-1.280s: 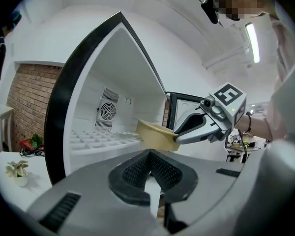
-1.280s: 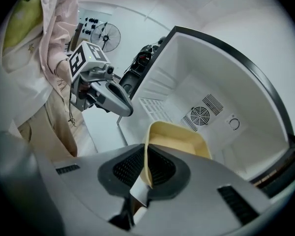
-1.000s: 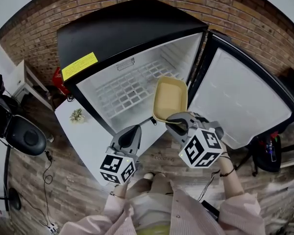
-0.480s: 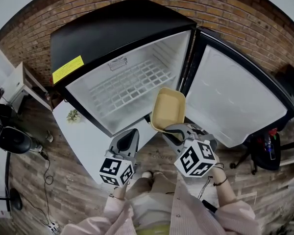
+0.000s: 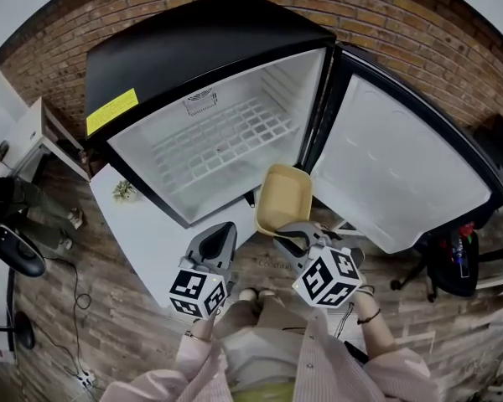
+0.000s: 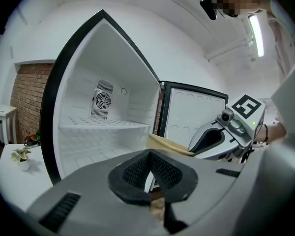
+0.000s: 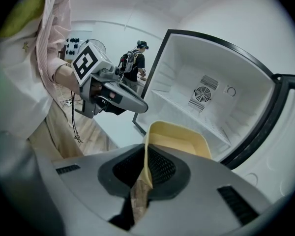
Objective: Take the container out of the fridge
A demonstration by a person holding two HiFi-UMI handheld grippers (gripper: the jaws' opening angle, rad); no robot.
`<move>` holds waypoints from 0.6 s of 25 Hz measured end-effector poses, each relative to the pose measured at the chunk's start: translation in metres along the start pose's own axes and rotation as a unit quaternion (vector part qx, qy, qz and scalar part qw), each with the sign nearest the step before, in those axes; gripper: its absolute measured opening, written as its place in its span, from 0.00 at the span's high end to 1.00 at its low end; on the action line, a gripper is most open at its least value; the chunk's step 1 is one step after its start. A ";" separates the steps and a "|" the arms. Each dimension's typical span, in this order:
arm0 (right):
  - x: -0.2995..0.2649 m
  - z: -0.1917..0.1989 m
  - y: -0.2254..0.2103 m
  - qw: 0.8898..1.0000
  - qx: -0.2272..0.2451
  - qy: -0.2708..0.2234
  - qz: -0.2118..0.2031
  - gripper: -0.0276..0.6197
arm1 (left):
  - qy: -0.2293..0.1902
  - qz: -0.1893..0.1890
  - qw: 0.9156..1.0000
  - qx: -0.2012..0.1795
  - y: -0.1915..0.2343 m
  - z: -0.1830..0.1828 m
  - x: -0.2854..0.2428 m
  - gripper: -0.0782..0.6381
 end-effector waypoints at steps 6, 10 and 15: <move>-0.004 0.003 0.007 1.000 0.003 0.001 -0.014 0.92 | 0.001 -0.007 1.000 0.001 -0.002 0.005 0.003 0.91; -0.005 0.001 0.008 1.000 0.005 -0.002 -0.019 0.92 | 0.000 -0.011 1.000 0.001 -0.001 0.005 0.005 0.91; -0.006 -0.001 0.008 1.000 0.010 -0.005 -0.023 0.92 | -0.003 -0.017 1.000 0.001 0.001 0.005 0.006 0.91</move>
Point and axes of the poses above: the fingertips, and each gripper's own axes: x backward along the fingers, y to its left, z out of its underside, the point moved 2 cm from there along x, backward along the fingers, and after that the axes turned 9 degrees about x, right-handed, at the moved point
